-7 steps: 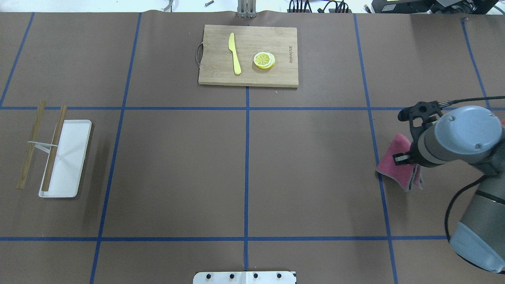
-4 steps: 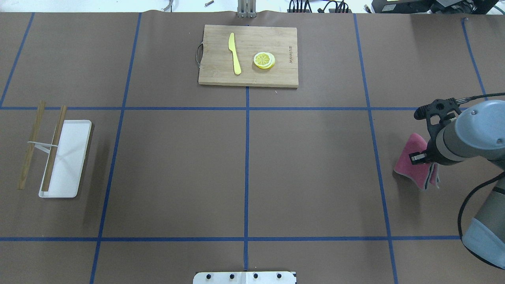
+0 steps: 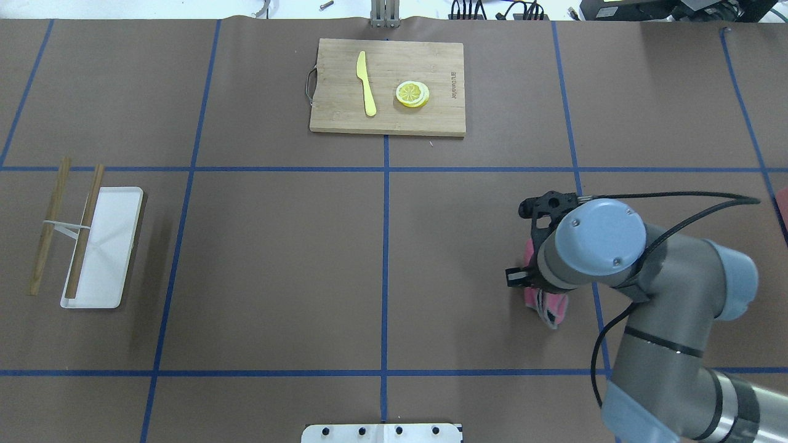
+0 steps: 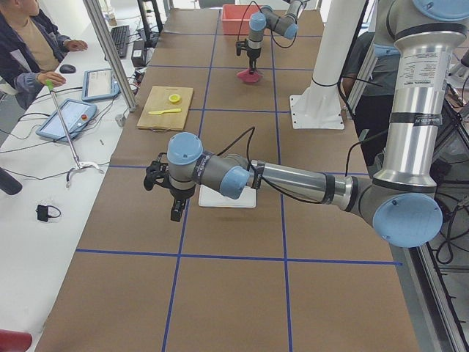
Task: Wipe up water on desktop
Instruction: 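Wipe the cloth back toward the table center with the right gripper, then lift the cloth with the right gripper and drop it into the pink bin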
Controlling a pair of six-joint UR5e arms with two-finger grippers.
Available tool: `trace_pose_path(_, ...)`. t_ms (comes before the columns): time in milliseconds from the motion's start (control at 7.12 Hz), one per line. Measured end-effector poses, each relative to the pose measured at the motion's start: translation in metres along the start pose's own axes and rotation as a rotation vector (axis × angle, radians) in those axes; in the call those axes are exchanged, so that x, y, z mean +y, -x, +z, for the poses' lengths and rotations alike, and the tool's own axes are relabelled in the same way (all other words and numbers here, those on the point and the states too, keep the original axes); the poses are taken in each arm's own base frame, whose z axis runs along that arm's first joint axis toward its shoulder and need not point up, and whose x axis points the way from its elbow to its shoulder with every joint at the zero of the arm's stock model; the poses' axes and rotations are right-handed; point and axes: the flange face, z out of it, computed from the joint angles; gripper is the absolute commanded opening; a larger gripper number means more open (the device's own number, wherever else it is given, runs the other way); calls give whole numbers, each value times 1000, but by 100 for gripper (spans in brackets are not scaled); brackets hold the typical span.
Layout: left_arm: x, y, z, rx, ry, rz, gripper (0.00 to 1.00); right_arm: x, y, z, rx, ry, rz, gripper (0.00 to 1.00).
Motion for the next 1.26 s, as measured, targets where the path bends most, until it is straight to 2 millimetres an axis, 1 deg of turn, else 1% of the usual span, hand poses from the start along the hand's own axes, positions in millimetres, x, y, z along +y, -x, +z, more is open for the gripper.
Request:
trace_pose_path(140, 0, 1, 0, 0, 3, -4, 97, 13, 42, -7, -34, -4, 25, 0)
trace_pose_path(281, 1, 1, 0, 1, 5, -6, 97, 17, 75, -20, -62, -8, 47, 0)
trace_pose_path(421, 2, 2, 0, 3, 7, -8, 97, 7, 84, -46, -84, -23, 73, 0)
trace_pose_path(562, 3, 2, 0, 5, 8, -10, 97, -13, 60, -84, -94, -37, 95, 0)
trace_pose_path(702, 3, 3, 0, 5, 8, -11, 97, -35, 17, -123, -86, -40, 92, 0)
trace_pose_path(843, 4, 4, 0, 5, 9, -7, 97, -54, -31, -152, -65, -42, 66, 0)
trace_pose_path(983, 8, 7, 1, 3, 12, 2, 97, -66, -75, -164, -30, -43, 26, 0)
trace_pose_path(1124, 13, 12, 3, 0, 20, 7, 97, -80, -120, -167, 11, -38, -21, 0)
trace_pose_path(1264, 18, 16, 5, -4, 34, -1, 97, -95, -175, -171, 43, -21, -73, 0)
